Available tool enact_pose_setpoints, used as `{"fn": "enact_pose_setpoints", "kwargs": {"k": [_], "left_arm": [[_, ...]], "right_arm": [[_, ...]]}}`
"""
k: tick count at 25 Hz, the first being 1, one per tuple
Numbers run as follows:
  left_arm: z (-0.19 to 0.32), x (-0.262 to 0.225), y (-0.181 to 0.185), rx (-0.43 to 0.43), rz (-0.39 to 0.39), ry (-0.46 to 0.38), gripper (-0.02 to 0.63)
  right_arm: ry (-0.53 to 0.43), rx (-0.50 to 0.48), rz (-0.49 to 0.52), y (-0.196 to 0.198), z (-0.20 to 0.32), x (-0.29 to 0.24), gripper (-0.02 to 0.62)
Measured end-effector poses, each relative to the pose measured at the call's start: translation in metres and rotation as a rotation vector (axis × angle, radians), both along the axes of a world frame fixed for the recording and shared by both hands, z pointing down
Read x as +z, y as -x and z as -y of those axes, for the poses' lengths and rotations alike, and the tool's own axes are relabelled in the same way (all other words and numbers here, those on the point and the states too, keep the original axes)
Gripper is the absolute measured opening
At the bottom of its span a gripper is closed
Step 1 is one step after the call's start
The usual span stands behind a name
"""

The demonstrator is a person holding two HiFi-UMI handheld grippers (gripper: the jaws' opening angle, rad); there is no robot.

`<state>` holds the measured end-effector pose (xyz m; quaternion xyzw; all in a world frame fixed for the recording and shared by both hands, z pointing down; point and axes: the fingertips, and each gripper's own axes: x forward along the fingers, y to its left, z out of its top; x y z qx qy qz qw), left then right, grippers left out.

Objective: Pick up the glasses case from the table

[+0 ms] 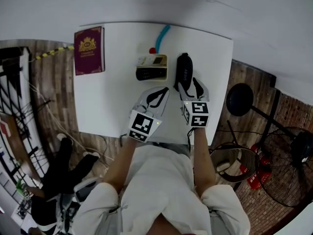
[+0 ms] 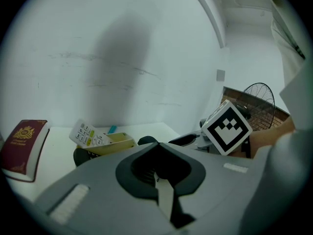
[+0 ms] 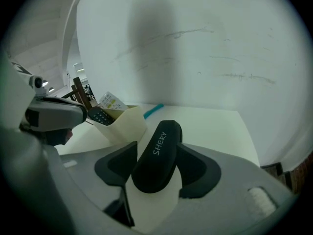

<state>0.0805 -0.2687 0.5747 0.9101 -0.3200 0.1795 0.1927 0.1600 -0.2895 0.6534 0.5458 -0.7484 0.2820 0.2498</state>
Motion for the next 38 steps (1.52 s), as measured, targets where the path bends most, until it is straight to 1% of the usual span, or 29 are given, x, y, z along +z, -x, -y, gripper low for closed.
{"fn": "enact_pose_setpoints", "kwargs": {"k": [2, 6, 14, 20, 27, 38], "left_arm": [[0.002, 0.002, 0.0, -0.002, 0.002, 0.001, 0.015], [0.004, 0.004, 0.0, -0.009, 0.002, 0.008, 0.015], [0.005, 0.007, 0.002, -0.016, -0.002, 0.018, 0.015], [0.004, 0.006, 0.003, -0.017, -0.003, 0.022, 0.015], [0.004, 0.005, 0.006, -0.018, -0.002, 0.022, 0.015], [0.002, 0.002, 0.011, -0.02, -0.006, 0.015, 0.015]], "right_arm": [[0.014, 0.002, 0.006, 0.001, 0.003, 0.006, 0.271], [0.04, 0.007, 0.016, 0.002, 0.008, 0.016, 0.3], [0.079, 0.027, 0.012, 0.002, 0.017, 0.029, 0.319], [0.121, 0.041, 0.042, 0.003, 0.018, 0.038, 0.359], [0.162, 0.066, 0.08, 0.006, 0.019, 0.047, 0.36], [0.175, 0.096, 0.111, 0.004, 0.018, 0.047, 0.334]]}}
